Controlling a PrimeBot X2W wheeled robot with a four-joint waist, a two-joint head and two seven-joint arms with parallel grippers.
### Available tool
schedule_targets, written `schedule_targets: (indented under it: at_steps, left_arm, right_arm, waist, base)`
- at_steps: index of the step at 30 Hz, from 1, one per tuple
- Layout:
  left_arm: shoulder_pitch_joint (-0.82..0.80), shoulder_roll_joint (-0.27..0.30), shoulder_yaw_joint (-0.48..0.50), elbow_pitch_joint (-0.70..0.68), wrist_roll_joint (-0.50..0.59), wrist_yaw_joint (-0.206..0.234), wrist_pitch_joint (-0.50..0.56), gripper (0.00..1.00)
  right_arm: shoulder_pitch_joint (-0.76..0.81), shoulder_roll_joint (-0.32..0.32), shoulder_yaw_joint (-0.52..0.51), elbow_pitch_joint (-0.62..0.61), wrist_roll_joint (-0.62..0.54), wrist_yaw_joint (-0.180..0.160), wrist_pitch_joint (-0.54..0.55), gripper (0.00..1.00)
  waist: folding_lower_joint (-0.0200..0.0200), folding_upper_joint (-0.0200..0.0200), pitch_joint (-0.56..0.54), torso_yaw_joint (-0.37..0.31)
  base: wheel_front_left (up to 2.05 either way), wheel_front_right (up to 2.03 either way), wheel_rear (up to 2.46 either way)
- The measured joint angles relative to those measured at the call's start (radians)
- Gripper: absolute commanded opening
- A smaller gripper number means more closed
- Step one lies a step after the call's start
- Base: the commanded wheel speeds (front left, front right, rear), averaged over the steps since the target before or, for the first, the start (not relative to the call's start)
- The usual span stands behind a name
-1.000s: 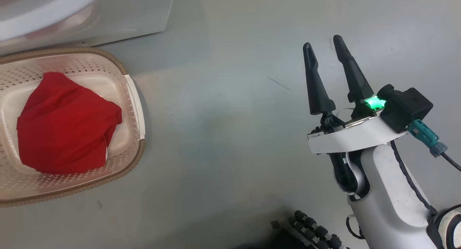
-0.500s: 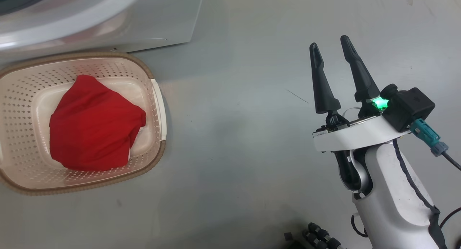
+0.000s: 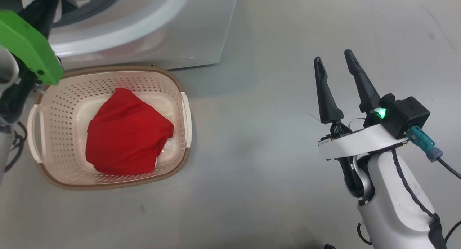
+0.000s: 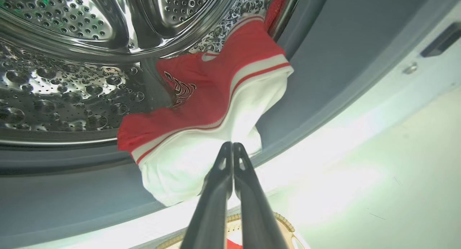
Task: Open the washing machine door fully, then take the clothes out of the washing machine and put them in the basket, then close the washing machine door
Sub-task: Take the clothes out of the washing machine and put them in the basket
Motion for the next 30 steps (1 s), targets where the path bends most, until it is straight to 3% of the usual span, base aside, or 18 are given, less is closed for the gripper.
schedule_targets:
  at_steps: [19,30]
  left_arm:
    - [0.257,-0.012,-0.096,-0.079,0.054,-0.001,-0.360,0.00]
    - [0.335,-0.014,-0.056,-0.136,0.090,-0.001,-0.564,0.00]
  right_arm:
    - [0.111,-0.002,-0.021,0.059,-0.036,0.014,0.000,1.00]
    - [0.149,-0.001,-0.017,0.069,-0.038,0.022,0.000,1.00]
  waist:
    - [0.0000,0.0000,-0.194,0.129]
    - [0.0000,0.0000,-0.282,0.178]
  base:
    - [0.00,0.00,0.00]
    - [0.00,0.00,0.00]
